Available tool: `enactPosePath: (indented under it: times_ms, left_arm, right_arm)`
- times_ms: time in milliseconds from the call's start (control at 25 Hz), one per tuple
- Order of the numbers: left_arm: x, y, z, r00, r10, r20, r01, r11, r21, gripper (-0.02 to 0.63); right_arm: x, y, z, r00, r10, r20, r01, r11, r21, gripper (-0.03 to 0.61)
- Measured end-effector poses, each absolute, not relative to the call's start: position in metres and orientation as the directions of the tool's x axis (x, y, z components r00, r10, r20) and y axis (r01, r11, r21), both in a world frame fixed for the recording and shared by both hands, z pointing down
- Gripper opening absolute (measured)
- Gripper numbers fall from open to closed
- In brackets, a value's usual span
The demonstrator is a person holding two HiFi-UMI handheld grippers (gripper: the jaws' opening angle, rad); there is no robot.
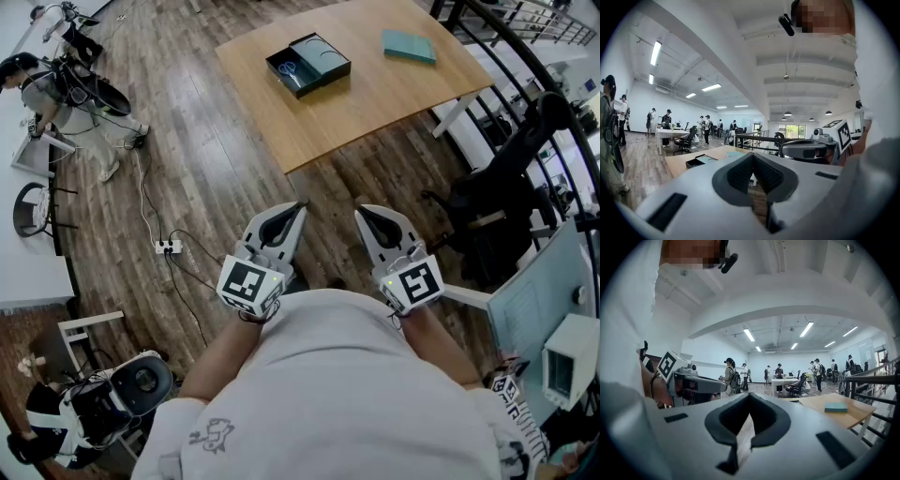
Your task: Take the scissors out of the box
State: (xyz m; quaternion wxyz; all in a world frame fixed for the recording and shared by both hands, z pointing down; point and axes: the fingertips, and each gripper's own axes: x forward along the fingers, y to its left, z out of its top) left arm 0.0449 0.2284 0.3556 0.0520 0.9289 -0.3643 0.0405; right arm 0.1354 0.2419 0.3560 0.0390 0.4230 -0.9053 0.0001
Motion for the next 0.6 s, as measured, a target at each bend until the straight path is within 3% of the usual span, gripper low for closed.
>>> enactPosePath:
  times_ms: [600]
  left_arm:
    - [0.044,0.216,0.363,0.728,-0.673,0.131,-0.684,-0.726,0.070,0.005]
  right_arm:
    - [0.133,0.228,0.361,-0.645,-0.761,0.068,-0.762,0.647,0.022,0.005]
